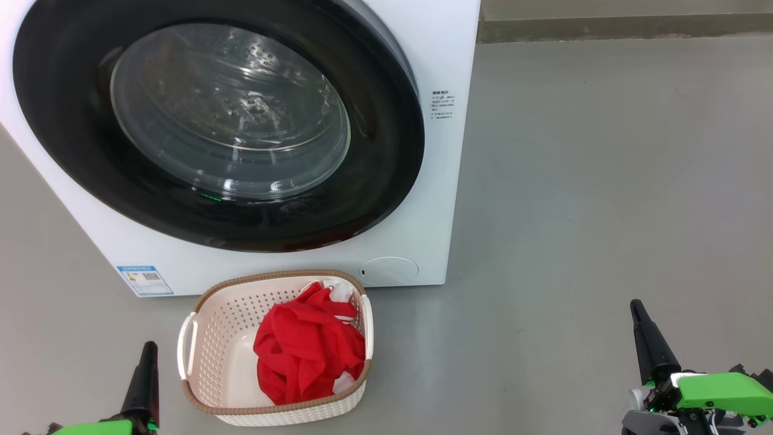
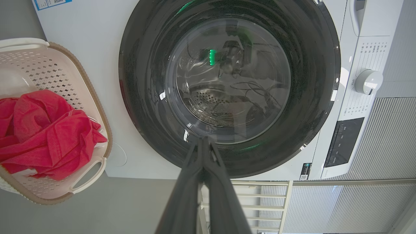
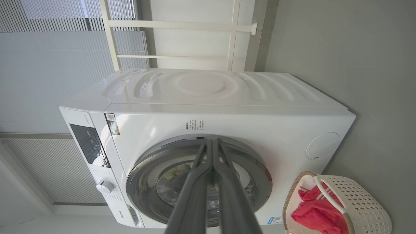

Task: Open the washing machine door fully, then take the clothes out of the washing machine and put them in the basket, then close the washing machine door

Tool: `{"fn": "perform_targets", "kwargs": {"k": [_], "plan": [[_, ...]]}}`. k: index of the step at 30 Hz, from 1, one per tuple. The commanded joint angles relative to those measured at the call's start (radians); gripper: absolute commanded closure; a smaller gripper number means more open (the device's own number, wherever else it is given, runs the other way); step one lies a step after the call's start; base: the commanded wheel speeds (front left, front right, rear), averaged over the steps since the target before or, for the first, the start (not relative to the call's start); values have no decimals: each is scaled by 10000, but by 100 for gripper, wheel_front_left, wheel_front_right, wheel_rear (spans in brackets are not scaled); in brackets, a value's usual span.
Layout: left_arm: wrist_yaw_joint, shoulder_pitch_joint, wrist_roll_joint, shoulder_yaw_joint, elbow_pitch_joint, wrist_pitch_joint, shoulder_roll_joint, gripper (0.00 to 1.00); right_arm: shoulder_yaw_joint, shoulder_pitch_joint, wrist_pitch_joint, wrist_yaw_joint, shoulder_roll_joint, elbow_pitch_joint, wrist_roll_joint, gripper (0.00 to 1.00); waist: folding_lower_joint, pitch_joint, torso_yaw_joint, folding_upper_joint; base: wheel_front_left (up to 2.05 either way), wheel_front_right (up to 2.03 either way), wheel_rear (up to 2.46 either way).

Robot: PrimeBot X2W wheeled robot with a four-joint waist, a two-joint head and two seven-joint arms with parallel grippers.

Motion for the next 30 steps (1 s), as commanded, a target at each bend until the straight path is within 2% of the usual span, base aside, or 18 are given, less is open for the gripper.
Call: {"fn": "perform_targets", "kwargs": {"k": [1, 30], "plan": [[-31, -378, -36, 330, -270, 71, 191, 100, 230, -103, 77, 16, -28, -305, 112, 100, 0, 0, 0, 0, 0, 0, 0], [-31, -377, -36, 329, -270, 70, 191, 100, 231, -103, 76, 16, -28, -305, 113, 100, 0, 0, 0, 0, 0, 0, 0]]}}
